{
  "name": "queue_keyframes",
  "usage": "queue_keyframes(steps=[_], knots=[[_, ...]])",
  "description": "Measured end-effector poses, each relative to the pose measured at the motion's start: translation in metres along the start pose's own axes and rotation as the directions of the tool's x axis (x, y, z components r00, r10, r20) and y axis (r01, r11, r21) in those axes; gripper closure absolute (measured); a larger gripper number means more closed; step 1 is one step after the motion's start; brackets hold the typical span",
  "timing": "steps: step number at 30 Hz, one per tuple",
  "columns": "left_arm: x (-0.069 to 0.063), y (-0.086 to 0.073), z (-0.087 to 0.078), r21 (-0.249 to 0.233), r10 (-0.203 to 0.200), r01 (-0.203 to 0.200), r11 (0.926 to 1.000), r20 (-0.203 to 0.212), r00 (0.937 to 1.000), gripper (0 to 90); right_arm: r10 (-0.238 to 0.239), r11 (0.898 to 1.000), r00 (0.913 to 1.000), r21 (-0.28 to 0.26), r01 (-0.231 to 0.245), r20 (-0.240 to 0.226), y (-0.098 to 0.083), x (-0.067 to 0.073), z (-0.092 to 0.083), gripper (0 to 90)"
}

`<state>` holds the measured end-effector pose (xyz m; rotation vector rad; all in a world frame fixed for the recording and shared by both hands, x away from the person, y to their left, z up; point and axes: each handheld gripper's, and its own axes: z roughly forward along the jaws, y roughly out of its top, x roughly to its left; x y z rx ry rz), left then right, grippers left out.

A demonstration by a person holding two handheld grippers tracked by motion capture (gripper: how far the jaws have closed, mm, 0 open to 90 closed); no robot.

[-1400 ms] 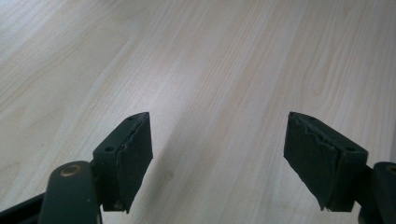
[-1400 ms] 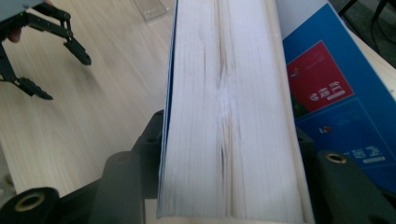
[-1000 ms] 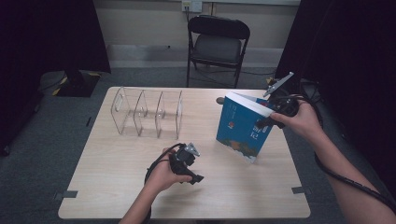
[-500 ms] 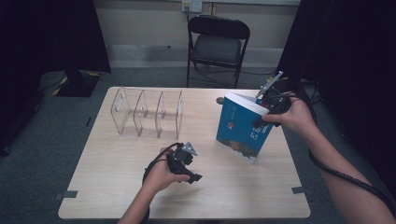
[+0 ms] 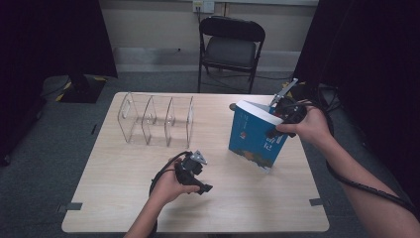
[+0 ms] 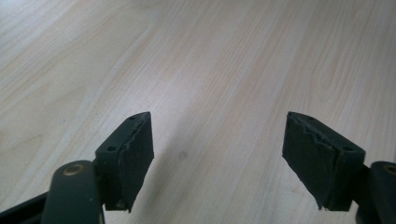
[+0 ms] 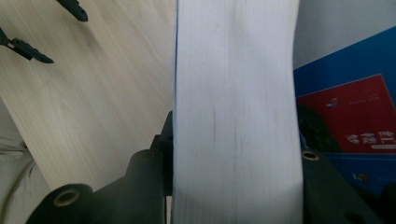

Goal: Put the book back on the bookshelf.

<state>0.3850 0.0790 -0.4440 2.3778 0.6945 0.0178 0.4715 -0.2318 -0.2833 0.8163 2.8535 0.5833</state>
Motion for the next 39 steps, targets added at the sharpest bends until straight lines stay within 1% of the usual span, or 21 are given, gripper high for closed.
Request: queue_keyframes(steps=[4, 6, 10, 12, 13, 14, 15, 18, 19, 20, 21, 23, 24, 25, 26, 27, 32, 33, 36, 38, 39], knots=[[0.001, -0.001, -0.002, -0.010, -0.004, 0.004, 0.9999, 0.001, 1.0000, 24.2, -0.017, 1.000, 0.9998, -0.012, 0.017, 0.011, -0.001, 0.006, -0.001, 62.0], [0.002, -0.002, -0.002, -0.001, -0.002, 0.002, 1.0000, -0.001, 1.0000, 24.2, -0.029, 0.999, 0.9996, -0.025, 0.029, 0.005, -0.002, 0.009, -0.002, 62.0], [0.002, -0.001, -0.003, -0.007, -0.013, 0.012, 0.9999, -0.008, 0.9999, 24.5, -0.054, 0.998, 0.9984, -0.037, 0.053, -0.015, -0.003, 0.017, -0.005, 62.1], [0.002, -0.001, -0.004, -0.002, -0.013, 0.013, 0.9999, -0.017, 0.9998, 25.4, -0.067, 0.997, 0.9974, -0.038, 0.066, -0.025, -0.003, 0.023, -0.006, 62.0], [0.002, -0.001, -0.005, -0.001, -0.011, 0.011, 0.9999, -0.018, 0.9998, 25.9, -0.077, 0.996, 0.9969, -0.041, 0.076, -0.014, -0.003, 0.027, -0.007, 62.0], [0.002, -0.001, -0.006, -0.002, -0.012, 0.012, 0.9999, -0.015, 0.9998, 25.6, -0.085, 0.996, 0.9960, -0.039, 0.084, -0.027, -0.002, 0.030, -0.007, 62.0], [0.003, 0.000, -0.007, 0.002, -0.008, 0.008, 1.0000, -0.015, 0.9999, 25.6, -0.093, 0.994, 0.9955, -0.049, 0.092, -0.018, -0.003, 0.033, -0.008, 62.1], [0.002, 0.001, -0.011, -0.009, -0.011, 0.011, 0.9999, -0.022, 0.9997, 25.6, -0.119, 0.991, 0.9926, -0.061, 0.117, -0.023, -0.003, 0.043, -0.009, 62.0], [0.003, 0.002, -0.013, -0.006, -0.009, 0.009, 0.9999, -0.028, 0.9996, 25.6, -0.118, 0.992, 0.9923, -0.056, 0.116, -0.037, -0.003, 0.045, -0.009, 62.1], [0.004, 0.003, -0.015, -0.003, -0.006, 0.006, 1.0000, -0.030, 0.9995, 25.6, -0.129, 0.990, 0.9913, -0.066, 0.127, -0.028, -0.003, 0.048, -0.009, 62.1], [0.004, 0.003, -0.016, -0.009, -0.003, 0.002, 1.0000, -0.031, 0.9995, 25.6, -0.134, 0.989, 0.9901, -0.059, 0.132, -0.040, -0.002, 0.051, -0.010, 62.1], [0.004, 0.005, -0.019, -0.015, -0.016, 0.015, 0.9998, -0.038, 0.9991, 25.6, -0.152, 0.986, 0.9876, -0.070, 0.150, -0.037, -0.002, 0.059, -0.011, 62.1], [0.005, 0.006, -0.021, -0.011, -0.008, 0.007, 0.9999, -0.038, 0.9993, 25.6, -0.158, 0.985, 0.9864, -0.076, 0.155, -0.044, -0.002, 0.061, -0.012, 62.1], [0.005, 0.007, -0.022, -0.017, -0.004, 0.004, 0.9998, -0.054, 0.9985, 25.6, -0.163, 0.983, 0.9856, -0.093, 0.158, -0.045, -0.002, 0.064, -0.013, 62.1], [0.005, 0.008, -0.024, -0.024, -0.005, 0.004, 0.9997, -0.055, 0.9985, 25.7, -0.175, 0.981, 0.9829, -0.097, 0.169, -0.057, -0.001, 0.066, -0.013, 62.0], [0.005, 0.009, -0.026, -0.027, -0.008, 0.007, 0.9996, -0.059, 0.9983, 25.6, -0.172, 0.981, 0.9834, -0.104, 0.166, -0.056, -0.001, 0.070, -0.015, 62.0], [0.005, 0.013, -0.037, -0.044, -0.003, 0.000, 0.9990, -0.068, 0.9977, 25.6, -0.218, 0.971, 0.9726, -0.118, 0.207, -0.082, -0.001, 0.088, -0.016, 62.0], [0.004, 0.014, -0.039, -0.050, 0.003, -0.007, 0.9987, -0.071, 0.9975, 25.6, -0.235, 0.967, 0.9678, -0.119, 0.224, -0.091, 0.000, 0.091, -0.015, 62.0], [0.003, 0.015, -0.044, -0.046, 0.024, -0.027, 0.9986, -0.066, 0.9975, 25.6, -0.256, 0.961, 0.9606, -0.132, 0.241, -0.109, -0.002, 0.098, -0.013, 61.9], [0.003, 0.018, -0.045, -0.038, 0.037, -0.040, 0.9985, -0.065, 0.9972, 25.7, -0.267, 0.957, 0.9562, -0.149, 0.248, -0.121, -0.006, 0.099, -0.010, 61.9], [0.003, 0.019, -0.047, -0.025, 0.052, -0.053, 0.9983, -0.049, 0.9975, 25.7, -0.261, 0.959, 0.9572, -0.149, 0.242, -0.125, -0.008, 0.100, -0.009, 61.9]])
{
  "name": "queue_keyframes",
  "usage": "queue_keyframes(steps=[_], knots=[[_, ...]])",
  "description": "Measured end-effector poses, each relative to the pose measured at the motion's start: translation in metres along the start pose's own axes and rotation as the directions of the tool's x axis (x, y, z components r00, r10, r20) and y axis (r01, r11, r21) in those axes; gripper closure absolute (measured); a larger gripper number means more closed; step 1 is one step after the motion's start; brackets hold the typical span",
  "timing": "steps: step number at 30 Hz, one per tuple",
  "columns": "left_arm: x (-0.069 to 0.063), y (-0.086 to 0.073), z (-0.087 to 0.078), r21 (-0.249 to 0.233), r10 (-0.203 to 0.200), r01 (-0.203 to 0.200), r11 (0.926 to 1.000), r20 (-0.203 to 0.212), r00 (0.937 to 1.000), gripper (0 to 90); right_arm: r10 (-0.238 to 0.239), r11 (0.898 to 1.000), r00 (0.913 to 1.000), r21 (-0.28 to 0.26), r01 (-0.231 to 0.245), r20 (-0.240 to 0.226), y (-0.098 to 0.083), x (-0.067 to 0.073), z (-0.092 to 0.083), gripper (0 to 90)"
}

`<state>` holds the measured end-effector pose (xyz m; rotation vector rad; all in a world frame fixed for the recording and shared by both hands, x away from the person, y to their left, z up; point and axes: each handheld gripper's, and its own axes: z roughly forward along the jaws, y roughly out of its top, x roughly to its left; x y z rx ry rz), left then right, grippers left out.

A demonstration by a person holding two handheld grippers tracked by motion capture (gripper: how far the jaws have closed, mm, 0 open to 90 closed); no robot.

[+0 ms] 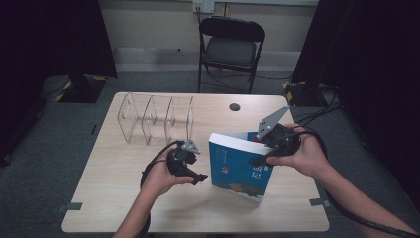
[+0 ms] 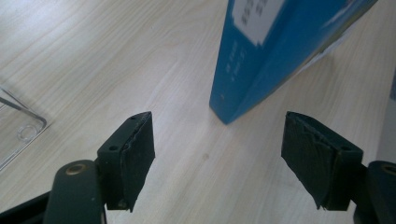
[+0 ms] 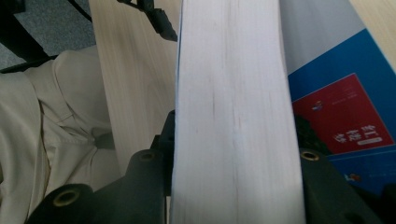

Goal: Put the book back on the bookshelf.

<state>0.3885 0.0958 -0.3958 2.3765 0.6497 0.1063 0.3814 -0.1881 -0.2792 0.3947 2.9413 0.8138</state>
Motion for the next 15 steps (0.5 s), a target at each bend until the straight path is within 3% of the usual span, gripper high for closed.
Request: queue_keyframes(steps=[2, 3, 4, 6, 15], knots=[[-0.002, 0.003, -0.001, -0.013, 0.002, -0.002, 0.9999, -0.009, 1.0000, 25.6, -0.010, 1.000, 1.0000, -0.016, 0.010, -0.002, -0.005, -0.001, 0.001, 61.8], [-0.001, 0.006, -0.003, -0.005, 0.024, -0.024, 0.9997, -0.017, 0.9996, 25.7, -0.012, 1.000, 0.9999, -0.022, 0.012, -0.003, -0.007, -0.002, 0.001, 61.7], [-0.002, 0.008, -0.003, -0.026, 0.010, -0.010, 0.9996, 0.002, 0.9999, 25.7, -0.019, 1.000, 0.9998, -0.023, 0.019, -0.003, -0.009, -0.002, 0.001, 61.7], [-0.002, 0.012, -0.004, -0.016, 0.026, -0.025, 0.9995, 0.024, 0.9994, 27.4, -0.035, 0.999, 0.9994, -0.026, 0.035, 0.000, -0.013, -0.001, 0.001, 61.5], [-0.006, 0.038, -0.005, -0.016, 0.071, -0.071, 0.9974, 0.048, 0.9963, 30.0, -0.043, 0.997, 0.9990, -0.058, 0.044, 0.007, -0.026, -0.003, 0.001, 61.1]])
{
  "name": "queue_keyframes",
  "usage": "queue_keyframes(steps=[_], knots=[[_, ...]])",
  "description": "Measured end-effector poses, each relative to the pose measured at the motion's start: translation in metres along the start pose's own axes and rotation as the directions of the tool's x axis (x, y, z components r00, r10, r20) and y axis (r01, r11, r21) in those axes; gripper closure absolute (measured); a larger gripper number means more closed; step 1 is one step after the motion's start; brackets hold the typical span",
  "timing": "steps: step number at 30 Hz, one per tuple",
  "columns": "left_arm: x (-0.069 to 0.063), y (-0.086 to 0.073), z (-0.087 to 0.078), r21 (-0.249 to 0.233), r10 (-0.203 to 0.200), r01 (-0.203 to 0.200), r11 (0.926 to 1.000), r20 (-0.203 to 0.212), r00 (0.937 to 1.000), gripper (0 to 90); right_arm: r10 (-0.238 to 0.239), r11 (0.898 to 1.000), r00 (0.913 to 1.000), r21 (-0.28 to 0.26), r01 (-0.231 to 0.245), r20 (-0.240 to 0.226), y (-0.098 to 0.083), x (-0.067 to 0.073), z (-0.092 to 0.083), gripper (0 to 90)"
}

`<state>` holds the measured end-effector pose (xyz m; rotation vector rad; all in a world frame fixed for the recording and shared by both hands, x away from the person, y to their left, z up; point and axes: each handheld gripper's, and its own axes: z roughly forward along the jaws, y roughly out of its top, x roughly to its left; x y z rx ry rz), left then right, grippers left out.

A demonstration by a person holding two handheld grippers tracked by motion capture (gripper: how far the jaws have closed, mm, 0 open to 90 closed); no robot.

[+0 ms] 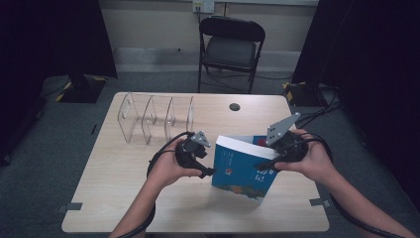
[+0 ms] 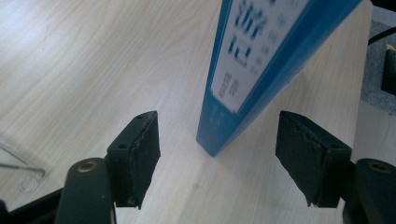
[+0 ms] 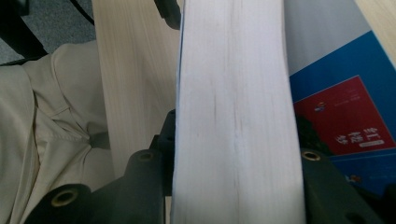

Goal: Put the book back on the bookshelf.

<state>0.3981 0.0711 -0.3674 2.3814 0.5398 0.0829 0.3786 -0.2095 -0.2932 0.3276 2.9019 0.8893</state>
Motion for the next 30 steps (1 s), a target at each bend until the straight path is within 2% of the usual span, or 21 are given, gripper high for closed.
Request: queue_keyframes(steps=[8, 10, 19, 24, 27, 29, 30], knots=[[-0.002, 0.013, -0.010, 0.006, 0.037, -0.037, 0.9993, -0.019, 0.9992, 28.7, 0.001, 1.000, 1.0000, 0.003, -0.001, 0.006, 0.000, 0.000, 0.000, 60.6], [-0.002, 0.017, -0.012, -0.006, 0.038, -0.038, 0.9992, -0.005, 0.9993, 28.7, -0.001, 1.000, 1.0000, 0.002, 0.001, 0.001, -0.001, 0.000, 0.000, 60.4], [-0.004, 0.038, -0.008, -0.017, 0.090, -0.090, 0.9958, 0.027, 0.9956, 28.6, -0.007, 1.000, 0.9999, 0.006, 0.007, 0.008, 0.000, 0.000, 0.000, 59.5], [-0.004, 0.046, -0.007, -0.027, 0.114, -0.112, 0.9933, 0.073, 0.9908, 29.7, -0.009, 1.000, 0.9999, 0.000, 0.009, 0.007, -0.002, 0.000, -0.001, 57.9], [-0.006, 0.051, -0.007, -0.039, 0.138, -0.135, 0.9900, 0.082, 0.9870, 31.7, -0.010, 1.000, 0.9998, -0.010, 0.010, 0.015, -0.003, 0.000, -0.001, 55.9], [-0.008, 0.053, -0.007, -0.069, 0.142, -0.136, 0.9883, 0.102, 0.9846, 34.8, -0.003, 1.000, 0.9999, -0.011, 0.003, 0.016, -0.004, -0.001, -0.001, 55.2], [-0.008, 0.054, -0.006, -0.061, 0.156, -0.151, 0.9867, 0.097, 0.9829, 36.6, -0.003, 1.000, 0.9998, -0.013, 0.004, 0.017, -0.004, -0.001, -0.001, 54.5]])
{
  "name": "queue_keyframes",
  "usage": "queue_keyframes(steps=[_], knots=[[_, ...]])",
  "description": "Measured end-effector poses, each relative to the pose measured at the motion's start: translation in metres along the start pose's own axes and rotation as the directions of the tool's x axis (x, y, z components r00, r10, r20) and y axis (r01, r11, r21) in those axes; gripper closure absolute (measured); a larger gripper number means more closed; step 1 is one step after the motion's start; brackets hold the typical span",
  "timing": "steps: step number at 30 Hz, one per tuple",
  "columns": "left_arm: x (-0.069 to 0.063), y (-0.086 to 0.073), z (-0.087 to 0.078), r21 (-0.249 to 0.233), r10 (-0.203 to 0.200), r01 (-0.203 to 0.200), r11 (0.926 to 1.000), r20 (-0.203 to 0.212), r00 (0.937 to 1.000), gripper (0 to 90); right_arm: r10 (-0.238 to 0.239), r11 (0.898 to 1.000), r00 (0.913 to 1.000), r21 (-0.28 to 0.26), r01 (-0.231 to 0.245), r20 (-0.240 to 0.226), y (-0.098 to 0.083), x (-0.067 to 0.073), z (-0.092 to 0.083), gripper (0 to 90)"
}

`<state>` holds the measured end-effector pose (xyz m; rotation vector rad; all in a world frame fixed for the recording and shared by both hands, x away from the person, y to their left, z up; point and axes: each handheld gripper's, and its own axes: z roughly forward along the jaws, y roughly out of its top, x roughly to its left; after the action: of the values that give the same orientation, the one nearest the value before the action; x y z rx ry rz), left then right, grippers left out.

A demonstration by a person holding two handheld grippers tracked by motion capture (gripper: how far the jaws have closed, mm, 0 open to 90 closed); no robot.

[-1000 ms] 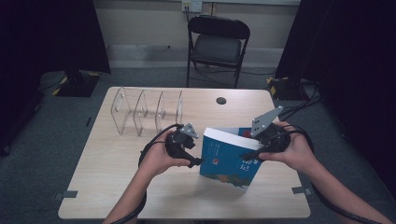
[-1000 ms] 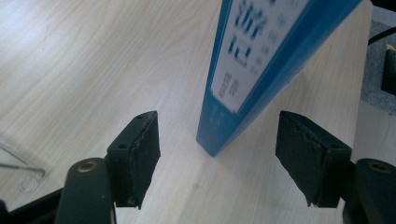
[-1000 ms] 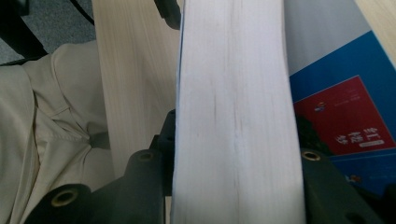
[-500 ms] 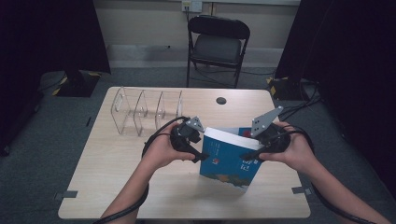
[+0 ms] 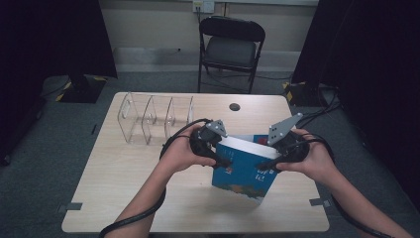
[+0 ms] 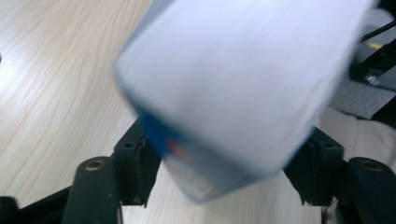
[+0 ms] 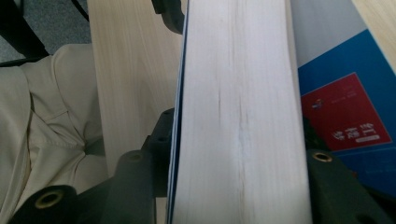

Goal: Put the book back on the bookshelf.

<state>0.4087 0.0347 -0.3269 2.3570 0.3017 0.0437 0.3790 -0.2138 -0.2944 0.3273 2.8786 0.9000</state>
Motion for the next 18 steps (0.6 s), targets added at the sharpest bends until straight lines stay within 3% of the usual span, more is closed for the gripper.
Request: queue_keyframes(steps=[6, 10, 13, 18], knots=[[-0.002, 0.004, -0.001, 0.044, 0.045, -0.044, 0.9981, -0.022, 0.9988, 41.6, 0.043, 0.999, 0.9990, -0.028, -0.042, 0.013, -0.010, -0.003, -0.002, 46.2], [-0.004, 0.004, -0.003, 0.055, 0.027, -0.026, 0.9981, -0.010, 0.9996, 46.9, 0.077, 0.996, 0.9963, -0.056, -0.075, 0.038, -0.018, -0.005, -0.003, 41.3], [-0.006, 0.003, -0.005, 0.052, 0.031, -0.031, 0.9982, -0.001, 0.9995, 51.0, 0.102, 0.990, 0.9946, -0.101, -0.099, 0.023, -0.025, -0.007, -0.003, 41.2], [-0.013, 0.003, -0.007, 0.063, 0.032, -0.032, 0.9975, 0.007, 0.9995, 55.7, 0.133, 0.984, 0.9907, -0.119, -0.129, 0.027, -0.034, -0.011, -0.001, 39.6]])
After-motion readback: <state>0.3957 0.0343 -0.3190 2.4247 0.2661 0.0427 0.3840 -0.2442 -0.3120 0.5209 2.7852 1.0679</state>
